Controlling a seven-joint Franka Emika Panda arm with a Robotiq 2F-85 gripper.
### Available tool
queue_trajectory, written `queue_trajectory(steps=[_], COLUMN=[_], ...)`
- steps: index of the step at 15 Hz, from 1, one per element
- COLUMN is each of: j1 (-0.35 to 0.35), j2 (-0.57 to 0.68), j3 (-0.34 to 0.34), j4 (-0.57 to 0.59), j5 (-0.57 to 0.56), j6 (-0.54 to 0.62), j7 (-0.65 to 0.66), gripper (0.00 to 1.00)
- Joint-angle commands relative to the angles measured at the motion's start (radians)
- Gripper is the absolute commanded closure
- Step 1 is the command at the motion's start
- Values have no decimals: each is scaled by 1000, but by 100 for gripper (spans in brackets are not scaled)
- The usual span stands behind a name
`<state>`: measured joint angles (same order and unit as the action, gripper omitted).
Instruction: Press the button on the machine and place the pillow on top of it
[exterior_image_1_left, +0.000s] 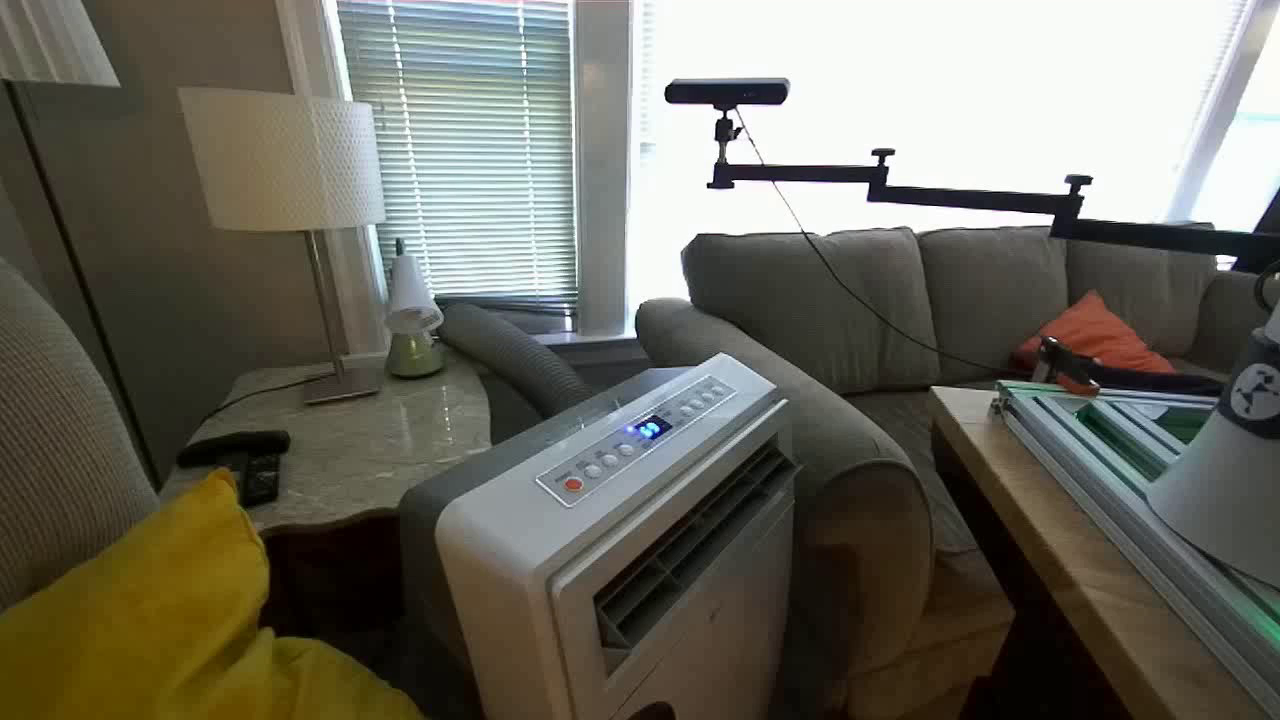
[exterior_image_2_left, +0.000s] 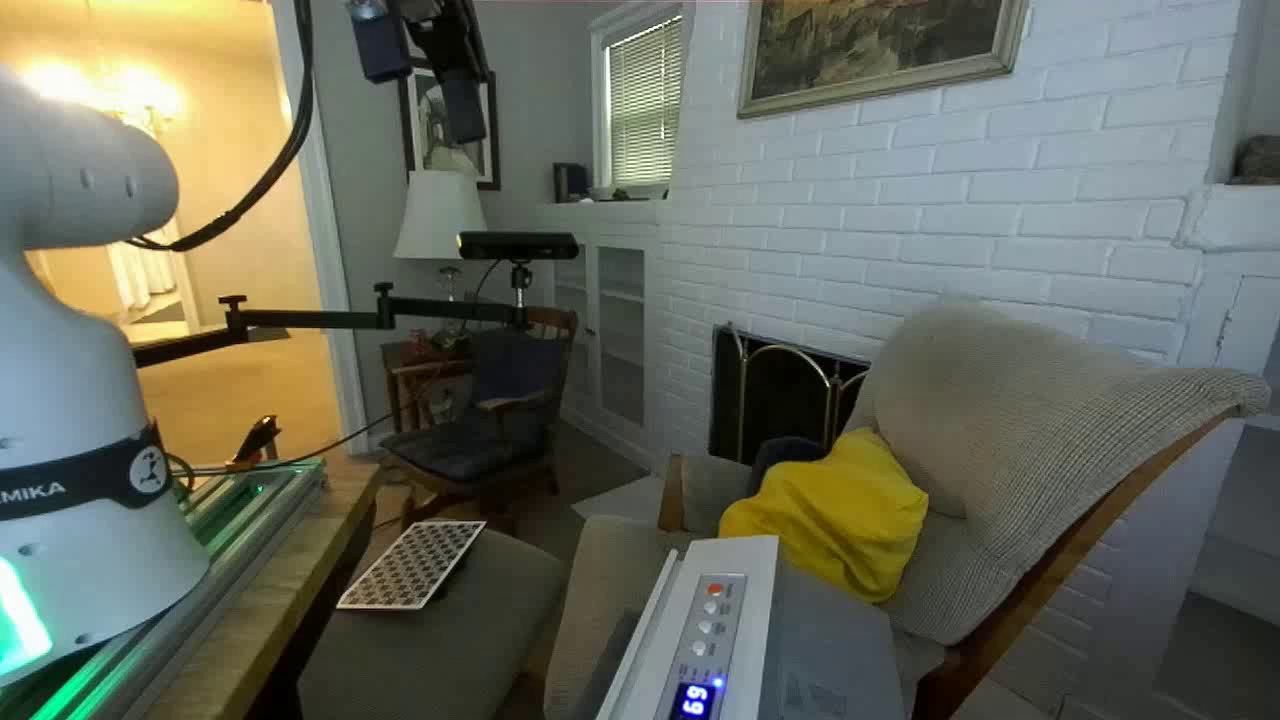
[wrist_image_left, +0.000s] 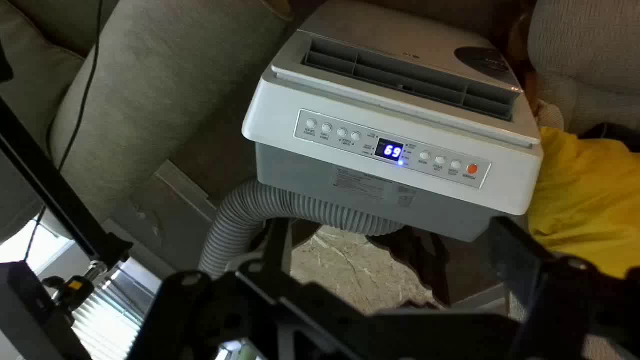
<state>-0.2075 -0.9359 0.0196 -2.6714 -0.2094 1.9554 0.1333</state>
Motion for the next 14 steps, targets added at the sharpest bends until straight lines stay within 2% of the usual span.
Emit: queue_trajectory(steps=[1, 7, 10, 14], j1=[13, 13, 30, 95], j2=[1, 1, 39, 159], j3=[-10, -9, -103, -250], j4=[3, 3, -41, -84], j5=[-9, -9, 18, 118], j6=[-5, -5, 144, 373], j7=[9, 9, -50, -194], gripper=[0, 0, 0, 0])
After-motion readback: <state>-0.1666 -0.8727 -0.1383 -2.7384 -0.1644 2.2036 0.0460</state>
